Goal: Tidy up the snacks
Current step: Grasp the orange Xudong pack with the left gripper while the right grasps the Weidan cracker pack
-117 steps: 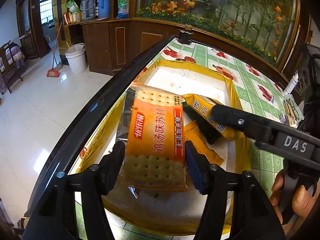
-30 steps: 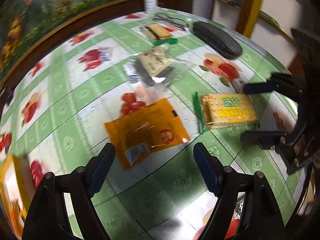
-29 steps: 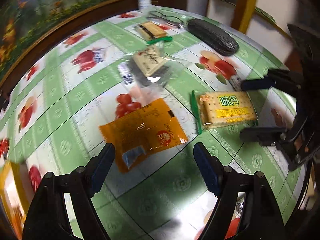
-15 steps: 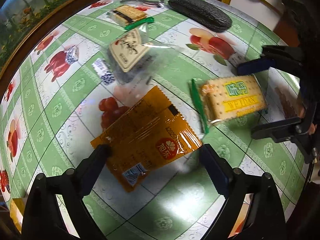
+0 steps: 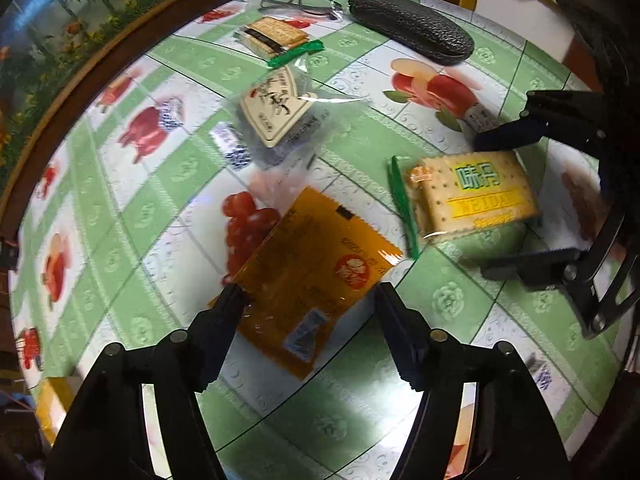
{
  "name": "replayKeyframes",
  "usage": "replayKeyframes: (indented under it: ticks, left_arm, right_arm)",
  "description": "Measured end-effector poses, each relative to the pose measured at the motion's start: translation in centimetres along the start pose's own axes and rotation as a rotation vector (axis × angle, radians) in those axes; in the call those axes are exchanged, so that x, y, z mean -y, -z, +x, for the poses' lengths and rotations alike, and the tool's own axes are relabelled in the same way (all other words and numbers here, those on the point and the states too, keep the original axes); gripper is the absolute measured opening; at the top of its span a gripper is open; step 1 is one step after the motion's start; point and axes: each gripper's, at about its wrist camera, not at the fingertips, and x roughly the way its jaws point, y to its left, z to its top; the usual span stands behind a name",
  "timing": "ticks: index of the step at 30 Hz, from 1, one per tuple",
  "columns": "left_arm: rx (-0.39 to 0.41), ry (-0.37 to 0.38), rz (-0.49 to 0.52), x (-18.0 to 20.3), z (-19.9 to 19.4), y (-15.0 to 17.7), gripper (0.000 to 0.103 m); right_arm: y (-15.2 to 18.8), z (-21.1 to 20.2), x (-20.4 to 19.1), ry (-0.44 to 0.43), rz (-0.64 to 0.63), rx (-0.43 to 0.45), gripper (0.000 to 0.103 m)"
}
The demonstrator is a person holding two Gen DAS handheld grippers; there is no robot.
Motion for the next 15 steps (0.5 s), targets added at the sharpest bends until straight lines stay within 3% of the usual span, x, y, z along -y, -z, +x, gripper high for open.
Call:
replayKeyframes:
  ticks: [4,7,8,10,11,12,15]
  left_arm:
    - [-0.002,0.019,0.033,0.4,0.7,-0.5,0.083]
    - [0.010,0.037,0.002,0.2,0.9,-0.3,0.083]
    - [0.016,0.038,-0.010,0.1,0.8,-0.2,0.080]
    - [0.028,0.043,-0.026,0.1,0.4,0.2,0.061]
    - [0.033,0.049,-0.035,0.1,0.1,0.4,0.044]
    - [0.030,0.042,-0.040,0.2,0.0,0.6,0.040]
    - [0.031,0.021,-0.047,1.0,-0.4,1.4,0.039]
  right_arm:
    - [0.0,0.0,0.1,-0.002,-0.004,0.001,0.090]
    - [0.0,0.2,0.0,0.008,-0.012,0.001,0.091]
    - [0.0,0.2,-0.1,0.011,-0.016,0.003,0.091]
    - [0.1,0.3,-0.3,0.029,-0.027,0.007,0.089]
    - [0.2,0.3,-0.5,0.048,-0.034,0.007,0.088]
    - [0.2,0.3,-0.6,0.065,-0.037,0.009,0.084]
    - [0.4,0.0,-0.7,0.114,-0.036,0.021,0.052]
